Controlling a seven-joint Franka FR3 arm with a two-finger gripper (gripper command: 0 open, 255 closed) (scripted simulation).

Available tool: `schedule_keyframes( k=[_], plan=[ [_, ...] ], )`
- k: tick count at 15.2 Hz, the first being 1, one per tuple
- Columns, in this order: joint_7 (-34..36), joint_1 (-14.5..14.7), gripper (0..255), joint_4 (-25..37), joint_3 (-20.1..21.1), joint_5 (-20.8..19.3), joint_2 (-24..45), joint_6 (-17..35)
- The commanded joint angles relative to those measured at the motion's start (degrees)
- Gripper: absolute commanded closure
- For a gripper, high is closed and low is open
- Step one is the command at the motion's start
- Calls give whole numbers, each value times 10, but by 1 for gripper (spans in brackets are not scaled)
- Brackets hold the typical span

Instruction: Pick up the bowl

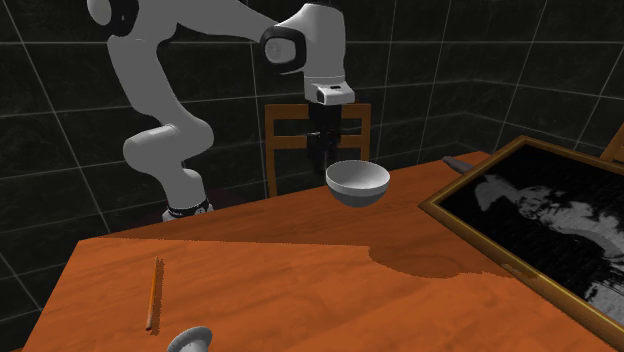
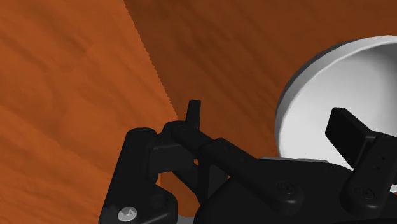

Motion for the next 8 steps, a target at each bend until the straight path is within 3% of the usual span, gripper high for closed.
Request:
schedule_keyframes(
  k=[1, 4, 8],
  plan=[
    [19, 3, 0, 20, 13, 0, 38, 20],
    [48, 8, 0, 59, 31, -6, 98, 45],
    [51, 9, 0, 47, 33, -9, 111, 70]
  ],
)
